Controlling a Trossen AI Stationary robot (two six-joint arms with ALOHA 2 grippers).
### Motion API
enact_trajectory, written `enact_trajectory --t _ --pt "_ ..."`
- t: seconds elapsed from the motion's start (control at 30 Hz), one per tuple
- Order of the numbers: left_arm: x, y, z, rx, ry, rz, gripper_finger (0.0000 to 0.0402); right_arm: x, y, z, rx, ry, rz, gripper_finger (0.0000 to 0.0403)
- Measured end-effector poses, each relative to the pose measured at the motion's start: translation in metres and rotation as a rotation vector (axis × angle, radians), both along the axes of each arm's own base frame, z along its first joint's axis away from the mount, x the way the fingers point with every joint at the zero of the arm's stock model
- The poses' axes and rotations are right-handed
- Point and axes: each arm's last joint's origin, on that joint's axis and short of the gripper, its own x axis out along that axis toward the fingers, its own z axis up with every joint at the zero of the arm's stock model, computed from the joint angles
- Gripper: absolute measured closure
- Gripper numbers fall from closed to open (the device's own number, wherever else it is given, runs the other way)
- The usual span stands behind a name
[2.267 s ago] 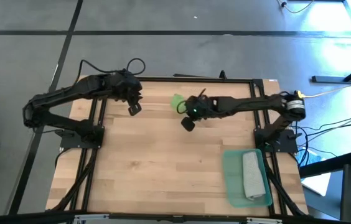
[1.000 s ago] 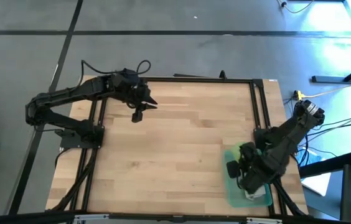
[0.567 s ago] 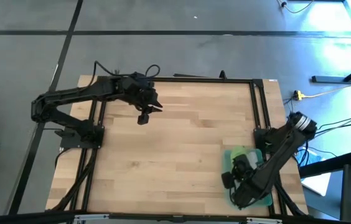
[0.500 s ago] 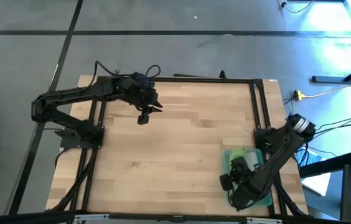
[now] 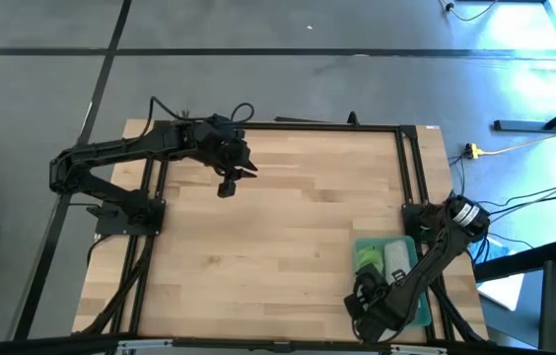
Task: Roll microfiber towels into tight, uniform cylinder then place into a basket
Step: Put the green microfiber towel into the green bin
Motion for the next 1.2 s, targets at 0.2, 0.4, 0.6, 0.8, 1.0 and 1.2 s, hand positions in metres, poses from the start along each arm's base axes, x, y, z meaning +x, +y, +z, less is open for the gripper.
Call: enact_trajectory --t 0.2,0.4,0.6,0.8,1.0,1.2 --pt "-0.0001 -0.0001 -0.0001 -0.001 0.001 -0.001 0.0327 0.0022 0.0027 -0.0086 -0.001 0.015 0.015 0.0383" --pt "-0.0001 -0.0001 -0.0001 -0.002 0.001 -0.001 0.0327 0.0020 0.0034 -0.0109 0.007 0.038 0.028 0.0351" --pt "-0.0002 -0.0001 0.0000 -0.002 0.001 0.000 0.0327 0.0023 0.0041 -0.0111 0.019 0.045 0.060 0.0293" --pt "-0.0002 -0.0001 0.0000 -0.002 0.001 -0.001 0.0327 0.0027 0.0046 -0.0112 0.027 0.043 0.059 0.0247" --pt "-0.0002 -0.0001 0.0000 -0.002 0.001 -0.001 0.0327 0.0029 0.0049 -0.0113 0.050 0.064 0.050 0.0200" --pt "-0.0002 -0.0001 0.0000 -0.002 0.001 -0.001 0.0327 0.0068 0.0012 -0.0112 0.094 0.118 0.017 0.0170"
